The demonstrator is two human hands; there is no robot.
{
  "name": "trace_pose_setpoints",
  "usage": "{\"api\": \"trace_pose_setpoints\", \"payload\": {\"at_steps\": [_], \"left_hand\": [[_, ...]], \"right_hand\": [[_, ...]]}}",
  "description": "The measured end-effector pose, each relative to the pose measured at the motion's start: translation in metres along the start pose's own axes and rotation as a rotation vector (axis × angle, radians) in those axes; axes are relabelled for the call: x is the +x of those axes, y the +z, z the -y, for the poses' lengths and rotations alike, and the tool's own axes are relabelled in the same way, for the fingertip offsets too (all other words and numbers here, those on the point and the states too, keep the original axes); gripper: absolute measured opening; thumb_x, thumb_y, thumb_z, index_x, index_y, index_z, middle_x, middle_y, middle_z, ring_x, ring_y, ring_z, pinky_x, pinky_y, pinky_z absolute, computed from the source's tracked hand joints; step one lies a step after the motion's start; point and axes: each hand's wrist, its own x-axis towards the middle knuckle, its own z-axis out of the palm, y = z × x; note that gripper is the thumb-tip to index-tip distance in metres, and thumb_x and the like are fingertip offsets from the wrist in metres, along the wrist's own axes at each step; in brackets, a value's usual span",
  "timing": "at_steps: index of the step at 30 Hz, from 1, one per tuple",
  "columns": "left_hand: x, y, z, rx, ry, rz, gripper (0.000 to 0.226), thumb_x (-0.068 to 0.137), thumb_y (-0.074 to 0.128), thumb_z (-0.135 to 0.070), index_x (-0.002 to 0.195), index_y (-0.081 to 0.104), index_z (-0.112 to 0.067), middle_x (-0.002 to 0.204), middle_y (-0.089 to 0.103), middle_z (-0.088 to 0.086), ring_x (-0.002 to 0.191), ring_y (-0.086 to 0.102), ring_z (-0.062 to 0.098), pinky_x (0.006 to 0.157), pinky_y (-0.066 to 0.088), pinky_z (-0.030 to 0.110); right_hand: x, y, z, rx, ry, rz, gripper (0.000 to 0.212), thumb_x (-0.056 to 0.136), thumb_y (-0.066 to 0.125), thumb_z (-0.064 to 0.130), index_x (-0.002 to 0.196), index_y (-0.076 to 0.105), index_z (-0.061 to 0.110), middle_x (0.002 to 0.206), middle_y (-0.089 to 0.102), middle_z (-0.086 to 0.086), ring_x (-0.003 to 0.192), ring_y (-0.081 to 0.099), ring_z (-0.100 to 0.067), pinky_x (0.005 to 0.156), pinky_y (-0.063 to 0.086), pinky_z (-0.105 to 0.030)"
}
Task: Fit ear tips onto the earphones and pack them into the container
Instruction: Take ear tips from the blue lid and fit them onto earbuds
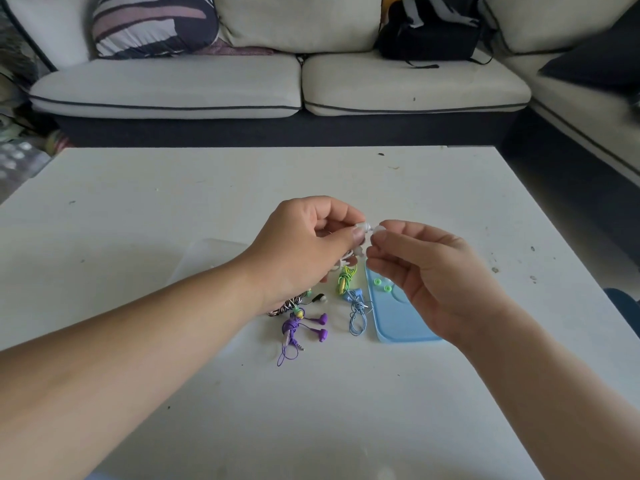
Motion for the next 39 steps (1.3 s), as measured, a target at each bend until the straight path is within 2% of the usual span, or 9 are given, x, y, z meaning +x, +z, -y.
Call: {"api": "trace_pose_setpoints", "payload": {"at_steps": [6,9,13,18,21,27,32,35,39], "left_hand": [[-0.0021,0.0008,-0.0006,-0.004,-0.005,0.041,0.006,0.095,0.073,-0.017,0.098,0.075,-0.022,0.088,0.078,0.006,0.076,0.074,0.021,0.052,0.049,0.031],[-0.0007,0.0003,0.0005,0.002,-0.001,0.02,0.007,0.095,0.073,-0.017,0.099,0.075,-0.022,0.089,0.077,0.007,0.077,0.072,0.026,0.053,0.05,0.032],[-0.0002,0.0016,0.0019,0.0,-0.01,0.012,0.008,0.095,0.073,-0.015,0.099,0.075,-0.023,0.088,0.077,0.007,0.081,0.073,0.035,0.051,0.048,0.03],[-0.0003,0.0026,0.001,0.003,-0.004,0.022,0.007,0.095,0.073,-0.017,0.098,0.076,-0.022,0.086,0.077,0.005,0.076,0.071,0.025,0.051,0.048,0.029],[-0.0008,0.0029,0.0006,-0.003,-0.008,0.024,0.006,0.095,0.073,-0.018,0.098,0.076,-0.022,0.088,0.077,0.009,0.075,0.069,0.025,0.05,0.048,0.029],[-0.0003,0.0049,0.0002,-0.023,-0.002,0.022,0.008,0.097,0.071,-0.017,0.098,0.077,-0.022,0.085,0.075,0.012,0.057,0.055,0.015,0.049,0.047,0.028],[-0.0003,0.006,0.0006,-0.024,-0.004,0.013,0.008,0.097,0.07,-0.017,0.098,0.077,-0.02,0.083,0.074,0.012,0.058,0.055,0.017,0.048,0.046,0.027],[-0.0004,0.0069,0.0002,-0.026,-0.01,0.004,0.007,0.097,0.07,-0.017,0.099,0.076,-0.02,0.073,0.07,0.001,0.05,0.051,0.011,0.048,0.046,0.026],[0.0001,0.0091,0.0,-0.024,-0.01,-0.023,0.006,0.097,0.07,-0.018,0.099,0.076,-0.021,0.064,0.066,-0.008,0.049,0.051,0.01,0.049,0.046,0.026]], "right_hand": [[-0.0004,-0.0005,0.0009,-0.017,0.008,0.015,0.016,0.086,0.072,-0.003,0.101,0.069,-0.008,0.085,0.068,-0.017,0.075,0.071,-0.023,0.07,0.06,-0.028],[-0.0011,-0.0013,0.0019,-0.025,0.02,0.073,0.022,0.08,0.074,0.001,0.1,0.07,-0.009,0.087,0.069,-0.017,0.078,0.071,-0.023,0.073,0.06,-0.027],[-0.0013,-0.002,0.002,-0.019,0.023,0.102,0.018,0.077,0.073,0.005,0.091,0.072,-0.006,0.084,0.072,-0.017,0.08,0.072,-0.023,0.076,0.061,-0.028],[0.0002,-0.0038,0.002,-0.015,0.032,0.102,0.018,0.078,0.072,0.005,0.093,0.072,-0.007,0.087,0.072,-0.02,0.082,0.072,-0.025,0.08,0.062,-0.03],[0.0005,-0.0052,0.0021,-0.038,0.056,0.097,0.016,0.086,0.069,0.001,0.099,0.071,-0.008,0.09,0.07,-0.021,0.078,0.071,-0.023,0.073,0.061,-0.027],[-0.0006,-0.0044,0.0021,-0.05,0.039,0.116,0.005,0.088,0.067,0.001,0.09,0.071,-0.001,0.08,0.067,-0.012,0.071,0.068,-0.017,0.067,0.059,-0.025],[-0.0019,-0.0013,-0.0018,-0.105,-0.03,0.111,0.008,0.094,0.062,-0.001,0.089,0.069,-0.003,0.075,0.067,-0.012,0.067,0.066,-0.017,0.065,0.059,-0.025],[-0.0018,0.0005,-0.0042,-0.128,-0.052,0.095,0.011,0.096,0.06,-0.001,0.089,0.068,-0.003,0.076,0.065,-0.013,0.066,0.064,-0.017,0.063,0.058,-0.026],[-0.0013,0.002,-0.0049,-0.142,-0.079,0.074,0.012,0.099,0.058,-0.001,0.091,0.066,-0.004,0.074,0.064,-0.012,0.066,0.063,-0.018,0.063,0.058,-0.026]]}}
